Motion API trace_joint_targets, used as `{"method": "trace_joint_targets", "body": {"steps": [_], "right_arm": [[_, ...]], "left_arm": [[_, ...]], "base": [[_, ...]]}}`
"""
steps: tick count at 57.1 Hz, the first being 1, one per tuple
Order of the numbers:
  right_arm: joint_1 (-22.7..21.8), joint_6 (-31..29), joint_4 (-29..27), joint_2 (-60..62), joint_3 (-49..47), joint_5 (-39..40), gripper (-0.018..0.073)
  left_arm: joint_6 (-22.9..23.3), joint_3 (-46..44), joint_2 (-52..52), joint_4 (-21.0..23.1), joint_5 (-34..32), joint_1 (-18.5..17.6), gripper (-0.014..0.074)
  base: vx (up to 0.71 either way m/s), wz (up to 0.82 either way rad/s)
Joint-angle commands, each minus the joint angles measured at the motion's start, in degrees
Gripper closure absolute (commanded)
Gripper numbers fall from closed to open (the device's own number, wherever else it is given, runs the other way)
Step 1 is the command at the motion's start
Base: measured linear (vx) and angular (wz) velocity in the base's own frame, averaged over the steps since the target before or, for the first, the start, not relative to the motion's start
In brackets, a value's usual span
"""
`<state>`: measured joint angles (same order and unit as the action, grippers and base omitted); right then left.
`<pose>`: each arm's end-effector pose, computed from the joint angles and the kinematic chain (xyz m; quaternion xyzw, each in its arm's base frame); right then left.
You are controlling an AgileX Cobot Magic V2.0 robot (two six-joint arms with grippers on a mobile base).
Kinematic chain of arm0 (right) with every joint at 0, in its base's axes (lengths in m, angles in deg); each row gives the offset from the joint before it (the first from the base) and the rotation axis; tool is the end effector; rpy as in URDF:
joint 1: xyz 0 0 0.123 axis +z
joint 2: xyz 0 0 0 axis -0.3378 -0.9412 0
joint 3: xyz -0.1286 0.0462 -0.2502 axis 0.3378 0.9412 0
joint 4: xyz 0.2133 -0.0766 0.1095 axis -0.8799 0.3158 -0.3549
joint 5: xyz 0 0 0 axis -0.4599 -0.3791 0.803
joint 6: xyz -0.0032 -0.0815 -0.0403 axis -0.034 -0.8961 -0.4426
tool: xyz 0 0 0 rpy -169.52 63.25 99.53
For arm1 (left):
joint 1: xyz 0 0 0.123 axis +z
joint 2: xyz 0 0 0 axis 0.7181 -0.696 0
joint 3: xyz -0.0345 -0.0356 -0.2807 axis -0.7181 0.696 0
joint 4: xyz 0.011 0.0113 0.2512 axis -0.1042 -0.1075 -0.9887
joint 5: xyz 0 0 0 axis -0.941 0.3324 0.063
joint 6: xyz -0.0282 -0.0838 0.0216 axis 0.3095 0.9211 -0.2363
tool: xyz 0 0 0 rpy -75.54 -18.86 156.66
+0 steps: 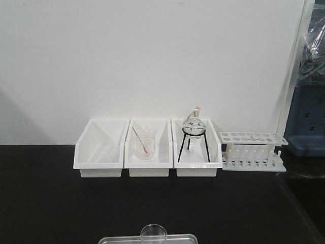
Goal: Move beaker to silver tray on left bench
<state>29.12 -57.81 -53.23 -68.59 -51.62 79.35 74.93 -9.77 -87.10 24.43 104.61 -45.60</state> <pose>0.0562 0.0084 0.1953 -0.0889 0.7095 0.0208 0.6988 0.0530 0.0005 0.1722 -0.0044 0.8009 0.0016 0.5988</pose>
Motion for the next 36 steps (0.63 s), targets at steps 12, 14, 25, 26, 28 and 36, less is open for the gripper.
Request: {"method": "trace_joint_targets", "body": {"steps": [12,14,25,26,28,36], "right_arm": [[-0.4,-0.5,1.1,1.0,0.7,4.0,0.057],[-0.4,-0.5,1.1,1.0,0.7,4.0,0.057],[-0.4,-0.5,1.1,1.0,0.7,4.0,0.057],[-0.4,-0.5,1.1,1.0,0.7,4.0,0.057],[-0.4,-0.5,1.1,1.0,0.7,4.0,0.057],[-0.4,-0.5,1.1,1.0,0.7,4.0,0.057]], "left_arm": [[0.3,1.6,0.9,0.5,-4.4,-0.3,0.0595],[0.3,1.6,0.9,0.5,-4.4,-0.3,0.0595],[0.3,1.6,0.9,0.5,-4.4,-0.3,0.0595],[0.3,1.6,0.9,0.5,-4.4,-0.3,0.0595],[0.3,1.6,0.9,0.5,-4.4,-0.3,0.0595],[0.3,1.6,0.9,0.5,-4.4,-0.3,0.0595]], "base": [[0.0,0.0],[0.0,0.0],[0.0,0.0],[0.0,0.0],[0.0,0.0],[0.0,0.0]]}}
